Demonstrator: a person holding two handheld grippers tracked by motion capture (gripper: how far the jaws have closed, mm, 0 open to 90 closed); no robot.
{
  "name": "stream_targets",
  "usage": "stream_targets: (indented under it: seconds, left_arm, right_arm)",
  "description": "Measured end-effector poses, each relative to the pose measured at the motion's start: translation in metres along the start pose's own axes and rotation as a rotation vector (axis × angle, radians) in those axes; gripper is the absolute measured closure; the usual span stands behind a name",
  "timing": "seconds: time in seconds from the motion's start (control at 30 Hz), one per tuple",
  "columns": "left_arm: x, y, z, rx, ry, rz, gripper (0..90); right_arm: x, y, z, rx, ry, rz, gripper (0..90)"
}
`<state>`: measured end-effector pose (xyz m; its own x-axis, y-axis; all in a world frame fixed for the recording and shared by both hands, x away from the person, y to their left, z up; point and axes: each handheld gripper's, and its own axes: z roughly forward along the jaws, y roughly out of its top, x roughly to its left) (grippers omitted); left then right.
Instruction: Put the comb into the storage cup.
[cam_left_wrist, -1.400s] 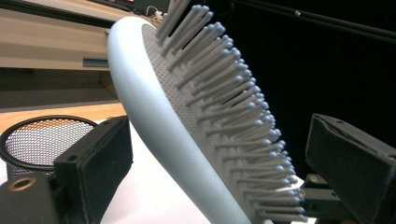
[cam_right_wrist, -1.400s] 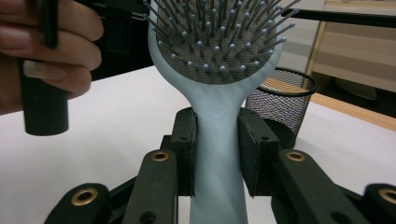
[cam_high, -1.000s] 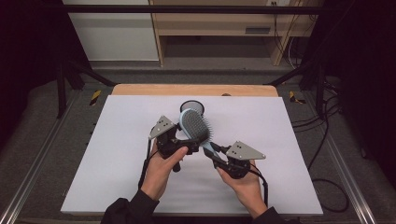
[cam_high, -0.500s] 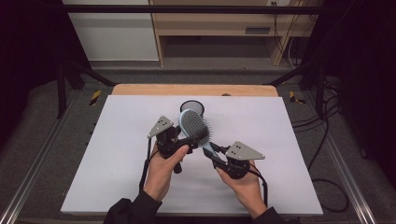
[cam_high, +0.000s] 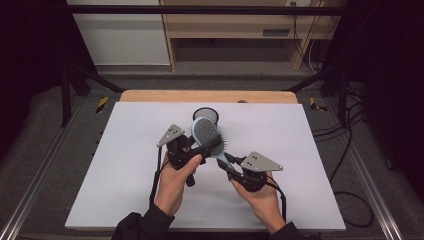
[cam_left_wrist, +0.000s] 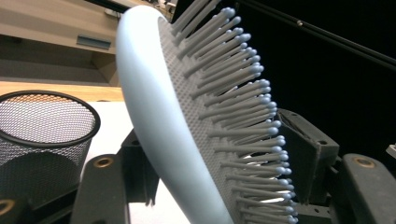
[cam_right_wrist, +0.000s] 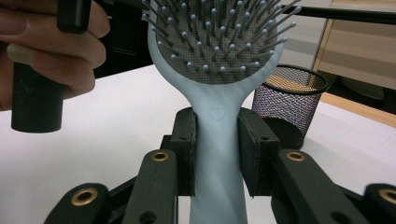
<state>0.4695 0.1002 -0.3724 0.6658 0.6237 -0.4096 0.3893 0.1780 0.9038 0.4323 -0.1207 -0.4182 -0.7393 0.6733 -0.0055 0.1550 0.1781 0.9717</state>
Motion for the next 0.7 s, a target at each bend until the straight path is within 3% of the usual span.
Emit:
stream_targets:
  seconds: [0.2, 0.7]
  left_arm:
    - [0.001, -0.001, 0.0007, 0.001, -0.01, -0.028, 40.2]
    - [-0.001, -0.0016, 0.0019, 0.004, -0.035, -0.046, 47.2]
  right_arm:
    - [-0.0003, -0.0017, 0.0011, 0.015, -0.004, -0.003, 69.6]
    - [-0.001, -0.0043, 0.0036, 0.037, -0.008, -0.001, 69.7]
